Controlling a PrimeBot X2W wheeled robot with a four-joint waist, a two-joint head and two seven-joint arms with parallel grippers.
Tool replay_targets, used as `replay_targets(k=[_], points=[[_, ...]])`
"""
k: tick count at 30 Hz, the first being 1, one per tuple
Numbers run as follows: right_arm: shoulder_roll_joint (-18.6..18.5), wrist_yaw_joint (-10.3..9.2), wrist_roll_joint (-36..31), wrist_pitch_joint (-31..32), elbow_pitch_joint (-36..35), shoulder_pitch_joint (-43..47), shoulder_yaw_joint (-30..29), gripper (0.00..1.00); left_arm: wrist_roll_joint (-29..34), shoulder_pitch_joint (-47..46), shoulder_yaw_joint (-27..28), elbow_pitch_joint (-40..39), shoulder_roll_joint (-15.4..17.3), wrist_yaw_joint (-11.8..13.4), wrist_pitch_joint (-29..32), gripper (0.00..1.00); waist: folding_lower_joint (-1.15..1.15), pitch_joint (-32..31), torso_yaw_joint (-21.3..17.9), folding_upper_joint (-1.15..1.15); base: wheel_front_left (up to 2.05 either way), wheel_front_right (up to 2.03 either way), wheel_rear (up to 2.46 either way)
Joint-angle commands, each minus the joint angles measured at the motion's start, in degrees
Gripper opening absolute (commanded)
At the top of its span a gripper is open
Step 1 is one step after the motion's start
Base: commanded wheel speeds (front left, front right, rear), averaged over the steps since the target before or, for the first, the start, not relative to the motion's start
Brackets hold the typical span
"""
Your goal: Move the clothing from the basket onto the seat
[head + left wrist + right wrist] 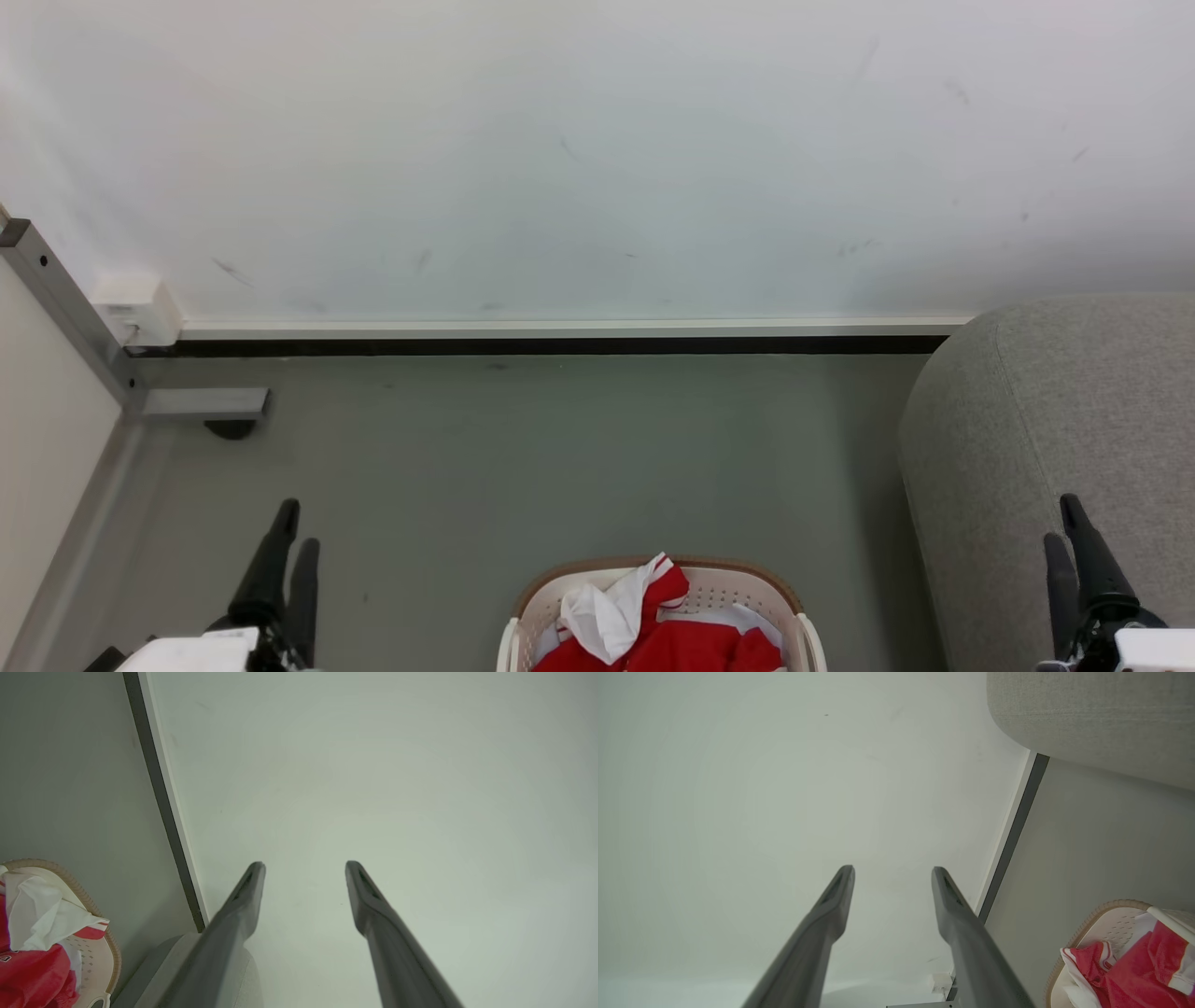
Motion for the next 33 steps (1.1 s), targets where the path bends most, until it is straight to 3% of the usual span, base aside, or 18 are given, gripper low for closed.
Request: replay_targets(k=[1, 9, 17, 26, 33], points=[[-0.2, 0.0, -0.6, 0.0, -0.6, -0.7, -0.1, 1.0, 0.2, -0.7, -0.2, -0.8, 0.2, -0.1, -0.4, 1.0, 0.0, 0.0, 0.0, 0.0, 0.0, 0.0, 0.0], [1.7, -0.01, -4.4, -0.2, -1.6, -0.9, -0.5, 1.0, 2.0, -0.8, -1.6, -1.7, 0.4, -0.7, -2.8, 1.0, 0.0, 0.1, 0.0, 0.0, 0.0, 0.0, 0.0], [3.5, -0.02, -10.9, -0.3, -2.5, -1.2, -1.3, 1.0, 8.3, -0.9, -2.7, -2.8, 0.9, -1.2, -4.9, 1.0, 0.0, 0.2, -0.1, 0.0, 0.0, 0.0, 0.0], [5.3, -0.02, -21.2, -0.5, -2.3, -1.1, -2.7, 1.0, 21.7, -0.8, -4.4, -4.6, 2.0, -1.7, -7.1, 1.0, 0.0, 0.2, -0.3, 0.0, 0.0, 0.0, 0.0], [6.7, -0.03, -32.7, -0.5, -2.0, -1.2, -3.4, 1.0, 31.3, -0.2, -4.0, -5.1, 1.6, -2.1, -8.7, 1.0, 0.0, 0.2, -0.6, 0.0, 0.0, 0.0, 0.0]])
